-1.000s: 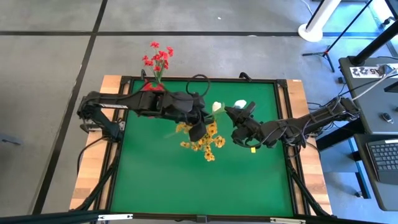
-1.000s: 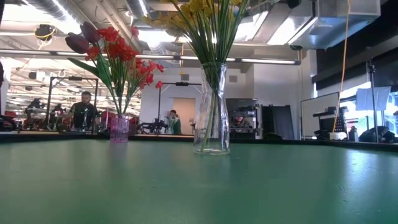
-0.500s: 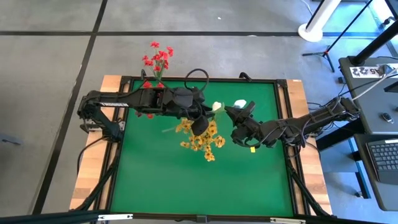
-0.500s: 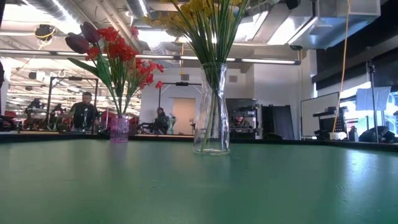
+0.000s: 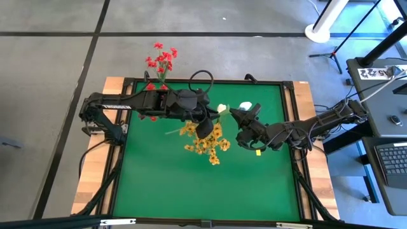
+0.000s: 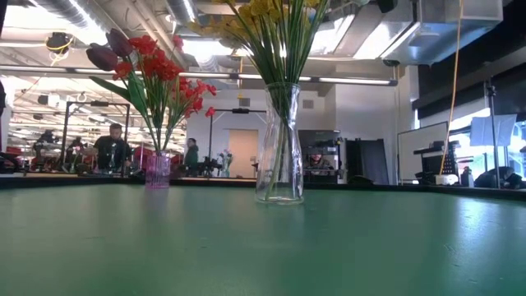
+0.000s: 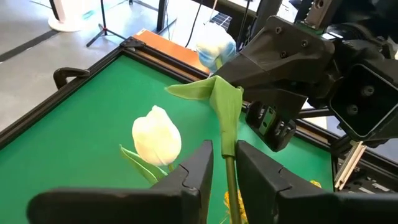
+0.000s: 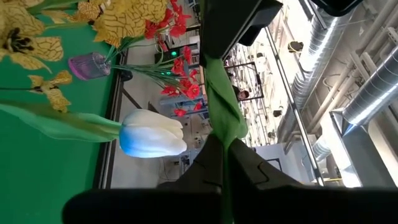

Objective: Sort flowers into vase by color
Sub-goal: Put the white flower into the transparent vase

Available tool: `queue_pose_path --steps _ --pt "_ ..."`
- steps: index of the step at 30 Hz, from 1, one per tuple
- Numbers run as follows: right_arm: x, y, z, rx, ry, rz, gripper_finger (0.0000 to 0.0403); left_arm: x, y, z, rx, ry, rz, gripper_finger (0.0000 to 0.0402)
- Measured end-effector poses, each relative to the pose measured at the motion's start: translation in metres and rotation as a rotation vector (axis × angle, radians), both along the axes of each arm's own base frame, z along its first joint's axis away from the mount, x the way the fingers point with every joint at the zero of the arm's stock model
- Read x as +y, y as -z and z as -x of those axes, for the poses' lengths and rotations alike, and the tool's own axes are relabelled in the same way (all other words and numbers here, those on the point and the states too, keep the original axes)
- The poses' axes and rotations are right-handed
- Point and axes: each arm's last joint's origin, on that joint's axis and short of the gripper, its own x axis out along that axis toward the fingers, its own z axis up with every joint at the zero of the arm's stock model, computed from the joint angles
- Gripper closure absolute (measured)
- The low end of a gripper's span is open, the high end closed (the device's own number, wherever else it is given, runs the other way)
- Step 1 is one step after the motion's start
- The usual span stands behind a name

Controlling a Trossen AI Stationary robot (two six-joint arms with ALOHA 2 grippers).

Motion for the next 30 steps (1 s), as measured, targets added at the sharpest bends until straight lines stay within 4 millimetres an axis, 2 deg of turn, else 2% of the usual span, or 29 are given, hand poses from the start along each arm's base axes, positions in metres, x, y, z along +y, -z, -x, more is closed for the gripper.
queue_pose_path --steps 6,10,15,20,30 --pt "0.0 0.0 0.0 0.001 -0.001 0.0 0.0402 0.0 0.001 0.001 0.011 0.001 0.0 0.0389" --pt "0.0 0.0 0.0 -0.001 -0.003 -0.001 0.04 0.0 0.002 0.001 0.02 0.001 -0.001 0.0396" --pt "0.002 -0.003 0.0 -0.036 -0.007 -0.013 0.037 0.0 0.002 0.001 0.024 -0.007 -0.006 0.0399" --pt "0.012 -0.011 0.005 -0.107 -0.044 -0.037 0.0315 0.002 0.003 0.002 0.035 -0.041 -0.028 0.0399" --pt "0.036 -0.033 0.027 -0.293 -0.059 -0.14 0.016 0.004 -0.003 0.008 0.024 -0.161 -0.126 0.0401"
